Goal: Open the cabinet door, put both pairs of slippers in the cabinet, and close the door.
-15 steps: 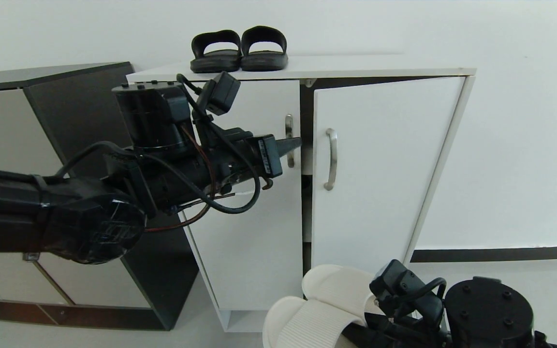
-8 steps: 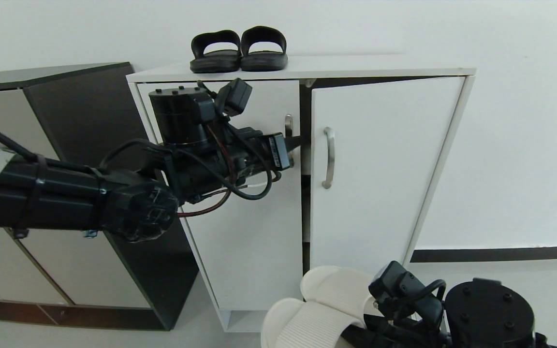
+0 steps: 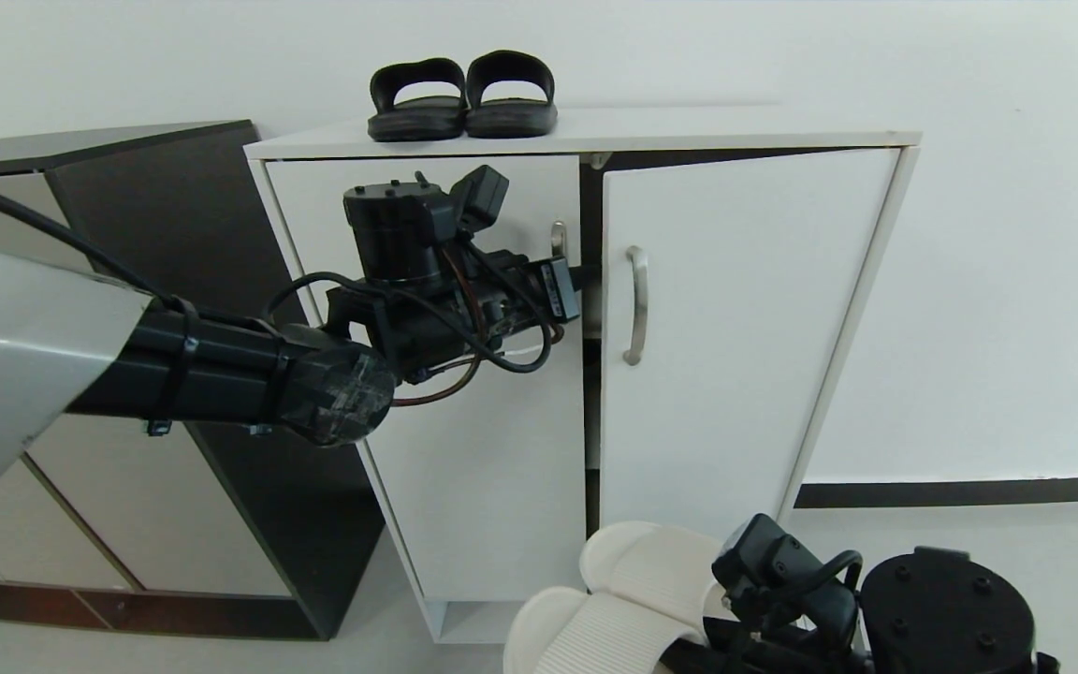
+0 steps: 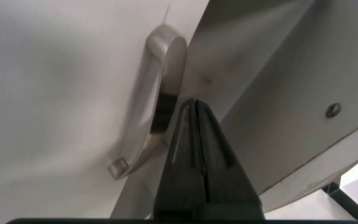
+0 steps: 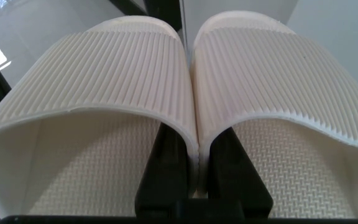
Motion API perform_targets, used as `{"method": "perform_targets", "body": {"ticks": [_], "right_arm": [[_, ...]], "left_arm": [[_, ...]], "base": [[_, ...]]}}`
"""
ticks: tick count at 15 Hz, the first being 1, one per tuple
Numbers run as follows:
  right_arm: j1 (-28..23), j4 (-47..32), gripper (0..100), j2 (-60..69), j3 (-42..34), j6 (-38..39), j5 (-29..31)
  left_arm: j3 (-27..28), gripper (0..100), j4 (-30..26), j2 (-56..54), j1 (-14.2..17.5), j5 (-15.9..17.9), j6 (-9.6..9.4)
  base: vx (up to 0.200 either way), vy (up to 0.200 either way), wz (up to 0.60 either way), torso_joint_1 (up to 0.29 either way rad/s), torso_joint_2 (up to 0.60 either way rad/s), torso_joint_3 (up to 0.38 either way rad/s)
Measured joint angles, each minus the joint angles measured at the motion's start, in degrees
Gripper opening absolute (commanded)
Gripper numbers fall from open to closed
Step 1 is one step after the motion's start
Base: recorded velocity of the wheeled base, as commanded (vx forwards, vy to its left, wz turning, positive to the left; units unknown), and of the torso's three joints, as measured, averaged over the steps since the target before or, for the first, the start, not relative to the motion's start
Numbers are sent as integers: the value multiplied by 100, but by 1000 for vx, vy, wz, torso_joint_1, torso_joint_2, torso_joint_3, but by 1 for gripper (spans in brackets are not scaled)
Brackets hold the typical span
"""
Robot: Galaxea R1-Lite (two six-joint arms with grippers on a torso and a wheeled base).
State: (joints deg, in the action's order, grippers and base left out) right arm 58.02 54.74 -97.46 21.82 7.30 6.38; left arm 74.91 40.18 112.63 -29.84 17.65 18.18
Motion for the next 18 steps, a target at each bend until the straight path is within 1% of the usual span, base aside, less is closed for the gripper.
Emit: {"method": "perform_targets", "body": {"ticks": [5, 10, 12, 16, 18], "right_arm": [[113, -18, 0, -50, -11, 2, -2], [127, -16, 0, -129, -11, 0, 2], [166, -16, 0, -140, -11, 0, 5], [284, -13, 0, -138, -20, 0, 7], [299, -2, 0, -143, -20, 0, 2]], "left_arm": [[-52, 0, -13, 18, -11, 0, 0], [-107, 0, 5, -67, -224, 7, 0], [-247, 0, 20, -190, -419, -2, 0], [-483, 0, 73, -450, -1042, 20, -22], [-503, 0, 213, -491, -1265, 20, -22]], "base": [[0, 0, 0, 0, 0, 0], [-200, 0, 0, 4, 0, 2], [-200, 0, 0, 5, 5, -5], [-200, 0, 0, -2, 0, 1], [-200, 0, 0, 0, 2, 5]]}}
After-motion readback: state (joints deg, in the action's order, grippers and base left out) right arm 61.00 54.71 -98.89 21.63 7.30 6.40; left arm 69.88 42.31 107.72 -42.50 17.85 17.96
